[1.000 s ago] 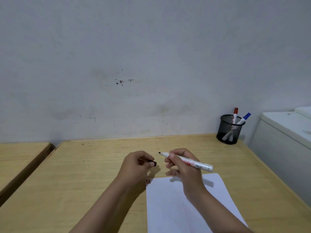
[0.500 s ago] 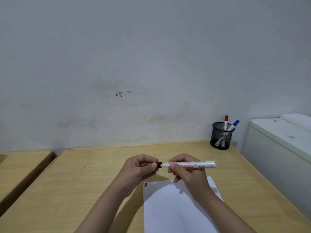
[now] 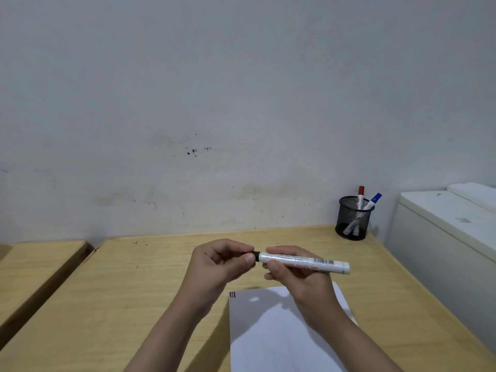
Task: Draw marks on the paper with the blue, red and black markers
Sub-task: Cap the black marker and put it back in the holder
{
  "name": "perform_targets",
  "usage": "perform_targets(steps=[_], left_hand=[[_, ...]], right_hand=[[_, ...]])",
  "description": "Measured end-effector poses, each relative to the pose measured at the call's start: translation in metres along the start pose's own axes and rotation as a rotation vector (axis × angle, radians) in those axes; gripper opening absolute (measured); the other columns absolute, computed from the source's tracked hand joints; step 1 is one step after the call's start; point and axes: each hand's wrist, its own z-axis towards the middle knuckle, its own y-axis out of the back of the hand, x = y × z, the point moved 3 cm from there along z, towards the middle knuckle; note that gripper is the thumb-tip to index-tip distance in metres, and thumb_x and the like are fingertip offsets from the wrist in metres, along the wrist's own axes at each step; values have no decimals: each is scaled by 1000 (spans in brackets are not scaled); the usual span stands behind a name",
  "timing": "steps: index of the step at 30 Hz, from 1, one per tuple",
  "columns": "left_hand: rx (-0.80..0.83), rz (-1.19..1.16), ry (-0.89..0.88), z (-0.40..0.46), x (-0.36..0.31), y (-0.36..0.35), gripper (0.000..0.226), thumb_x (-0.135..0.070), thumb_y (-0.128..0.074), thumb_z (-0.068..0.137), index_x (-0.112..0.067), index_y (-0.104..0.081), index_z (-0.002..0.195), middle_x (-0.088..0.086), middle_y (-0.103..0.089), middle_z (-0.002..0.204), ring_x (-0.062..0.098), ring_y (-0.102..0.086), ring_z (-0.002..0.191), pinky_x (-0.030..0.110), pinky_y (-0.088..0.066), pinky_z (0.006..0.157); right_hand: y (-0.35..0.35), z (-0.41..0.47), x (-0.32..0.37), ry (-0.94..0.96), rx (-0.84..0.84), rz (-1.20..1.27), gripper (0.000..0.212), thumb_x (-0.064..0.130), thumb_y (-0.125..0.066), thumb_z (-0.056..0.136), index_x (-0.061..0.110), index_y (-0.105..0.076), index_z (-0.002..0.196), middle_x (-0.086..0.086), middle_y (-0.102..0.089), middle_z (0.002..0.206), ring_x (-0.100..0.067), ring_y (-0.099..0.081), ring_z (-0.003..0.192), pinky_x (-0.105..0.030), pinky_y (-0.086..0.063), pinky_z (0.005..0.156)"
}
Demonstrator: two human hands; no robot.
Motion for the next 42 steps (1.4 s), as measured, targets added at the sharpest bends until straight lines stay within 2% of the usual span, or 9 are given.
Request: perform_targets(steps=[5, 11, 13, 16, 21, 26, 30, 34, 42], left_hand=[[7, 44, -22, 0, -4, -4, 15, -9, -74, 61, -7, -74, 75, 9, -73, 69, 20, -70, 69, 25, -59, 69], [-181, 96, -44, 19, 6, -6, 8, -2, -74, 71, -9, -73, 75, 7, -69, 66, 20, -62, 70, 33, -52, 71], [-205, 189, -76, 27, 7, -8, 6, -6, -76, 71, -10, -73, 74, 18, -67, 68, 19, -60, 67, 33, -50, 68], [-173, 319, -128, 40, 9, -24, 6, -7, -75, 73, -13, -72, 74, 23, -70, 74, 30, -62, 69, 39, -51, 70], [-59, 449, -209, 66, 12, -70, 7, -11, -73, 74, -17, -71, 75, 6, -72, 72, 12, -62, 66, 24, -50, 64], [9, 465, -265, 94, 15, -113, 14, -23, -69, 80, -23, -69, 94, -6, -71, 87, 0, -65, 80, 16, -51, 75], [81, 635, -336, 132, 34, -152, 24, -28, -65, 82, -21, -65, 105, -8, -66, 108, 2, -58, 102, 13, -42, 85], [173, 777, -340, 172, 63, -190, 34, -25, -61, 84, -14, -61, 115, 1, -61, 121, 13, -53, 115, 17, -35, 94], [377, 1034, -258, 212, 118, -227, 47, -26, -55, 86, -10, -49, 130, 11, -43, 145, 27, -38, 133, 34, -34, 108]], right_hand=[[3, 3, -1, -54, 17, 46, 22, 32, -81, 69, 22, -75, 88, -5, -75, 84, -20, -70, 82, -32, -58, 72], [14, 15, -10, -425, 37, -24, 12, 16, -71, 80, 3, -73, 81, -10, -70, 70, -12, -60, 57, -24, -53, 57], [27, 20, -3, -265, -22, -245, 1, 10, -75, 77, 9, -74, 77, -4, -69, 67, -11, -58, 56, -19, -50, 56], [46, 31, 13, 100, -63, -692, 19, 12, -81, 68, 18, -72, 84, 5, -70, 80, -5, -63, 71, -12, -47, 65], [75, 49, 15, 354, -40, -965, 26, 21, -72, 71, 19, -71, 97, 5, -70, 82, -16, -64, 74, -40, -54, 70], [126, 69, 34, 377, -203, -894, 52, 15, -67, 82, 33, -51, 128, 10, -61, 73, -11, -60, 63, -21, -51, 63], [186, 101, 60, 356, -474, -770, 59, 4, -67, 80, 28, -48, 129, 1, -63, 73, -3, -58, 56, -8, -46, 57], [229, 133, 66, 382, -653, -756, 54, 4, -67, 78, 30, -47, 121, 0, -65, 77, -2, -64, 64, -4, -46, 58], [265, 171, 26, 296, -654, -824, 52, 8, -64, 82, 31, -46, 125, -5, -65, 77, -3, -64, 65, -14, -48, 60]])
